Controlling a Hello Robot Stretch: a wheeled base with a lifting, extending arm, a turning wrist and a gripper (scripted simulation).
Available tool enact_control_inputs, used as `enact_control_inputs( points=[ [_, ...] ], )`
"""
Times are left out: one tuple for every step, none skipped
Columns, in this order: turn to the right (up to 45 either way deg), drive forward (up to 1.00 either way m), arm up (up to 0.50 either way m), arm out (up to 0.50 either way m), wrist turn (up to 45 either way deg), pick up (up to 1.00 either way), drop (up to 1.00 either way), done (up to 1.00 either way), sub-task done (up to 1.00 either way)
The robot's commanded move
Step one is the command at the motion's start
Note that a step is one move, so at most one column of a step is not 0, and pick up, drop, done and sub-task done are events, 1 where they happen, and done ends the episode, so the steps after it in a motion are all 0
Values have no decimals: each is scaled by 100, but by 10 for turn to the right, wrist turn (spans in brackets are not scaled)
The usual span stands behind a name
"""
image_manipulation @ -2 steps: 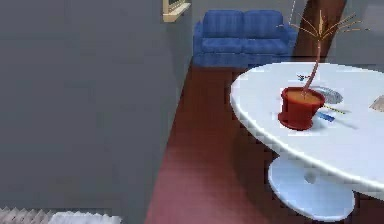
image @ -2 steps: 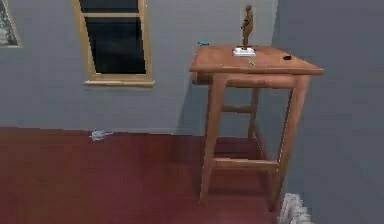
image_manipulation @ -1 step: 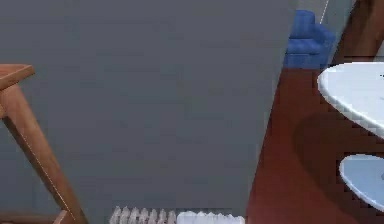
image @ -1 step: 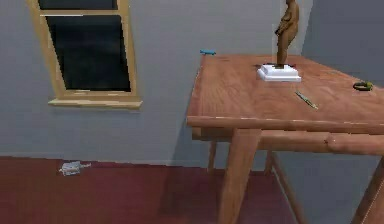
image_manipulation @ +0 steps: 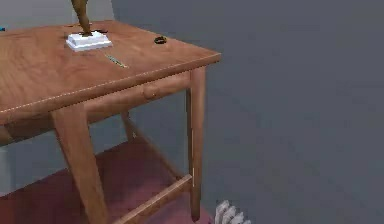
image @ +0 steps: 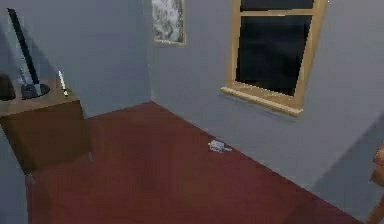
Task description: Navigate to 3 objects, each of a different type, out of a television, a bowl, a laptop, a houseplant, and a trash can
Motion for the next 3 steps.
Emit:
enact_control_inputs(
  points=[
    [-360, 0, 0, 0, 0, 0, 0, 0, 0],
    [-30, 0, 0, 0, 0, 0, 0, 0, 0],
    [0, 30, 0, 0, 0, 0, 0, 0, 0]
  ],
)
